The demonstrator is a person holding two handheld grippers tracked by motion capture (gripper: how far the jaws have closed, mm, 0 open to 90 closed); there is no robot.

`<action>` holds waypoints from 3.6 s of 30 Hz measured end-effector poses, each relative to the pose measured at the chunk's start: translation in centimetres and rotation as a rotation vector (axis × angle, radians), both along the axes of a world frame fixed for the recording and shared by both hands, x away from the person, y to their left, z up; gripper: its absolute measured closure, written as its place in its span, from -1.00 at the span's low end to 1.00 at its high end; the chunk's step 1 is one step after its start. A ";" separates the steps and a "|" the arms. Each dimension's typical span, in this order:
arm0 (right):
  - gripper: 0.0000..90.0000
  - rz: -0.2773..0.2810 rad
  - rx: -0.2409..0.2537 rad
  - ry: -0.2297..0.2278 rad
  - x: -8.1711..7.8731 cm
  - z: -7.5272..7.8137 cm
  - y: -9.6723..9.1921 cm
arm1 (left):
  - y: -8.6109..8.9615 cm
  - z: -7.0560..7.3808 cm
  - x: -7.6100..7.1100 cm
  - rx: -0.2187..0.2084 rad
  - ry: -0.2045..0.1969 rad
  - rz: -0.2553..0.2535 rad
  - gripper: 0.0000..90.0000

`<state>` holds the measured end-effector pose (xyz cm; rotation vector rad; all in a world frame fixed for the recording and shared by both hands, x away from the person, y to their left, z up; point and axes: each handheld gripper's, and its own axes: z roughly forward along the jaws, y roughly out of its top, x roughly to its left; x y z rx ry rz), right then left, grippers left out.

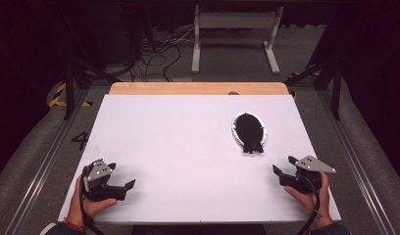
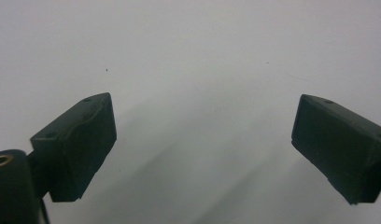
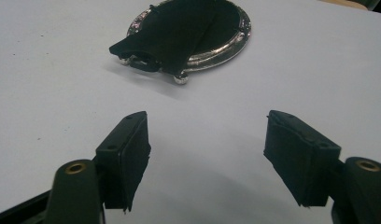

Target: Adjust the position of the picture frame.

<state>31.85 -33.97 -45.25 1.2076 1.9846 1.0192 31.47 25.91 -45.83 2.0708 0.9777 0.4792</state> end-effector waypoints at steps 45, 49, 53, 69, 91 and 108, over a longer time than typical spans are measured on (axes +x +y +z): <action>0.36 -0.033 0.109 0.174 14.3 0.3 0.8 | 0.0 0.3 1.9 0.043 0.028 -0.108 0.95; 0.34 -0.040 0.161 0.206 15.1 0.2 0.2 | -0.1 0.3 2.2 0.035 0.025 -0.099 0.95; 0.38 -0.030 0.194 0.210 15.2 0.0 -0.1 | -0.2 0.2 2.4 0.031 0.026 -0.095 0.97; 0.62 0.037 0.236 0.266 15.8 0.0 0.7 | -0.3 0.0 3.1 0.039 0.042 -0.084 0.94; 0.48 0.172 0.253 0.318 13.1 -0.3 5.6 | -1.0 0.2 2.9 0.058 0.037 -0.101 0.91; 0.38 0.198 0.209 0.301 9.7 -0.3 8.7 | -2.2 0.1 2.2 0.060 0.033 -0.143 0.87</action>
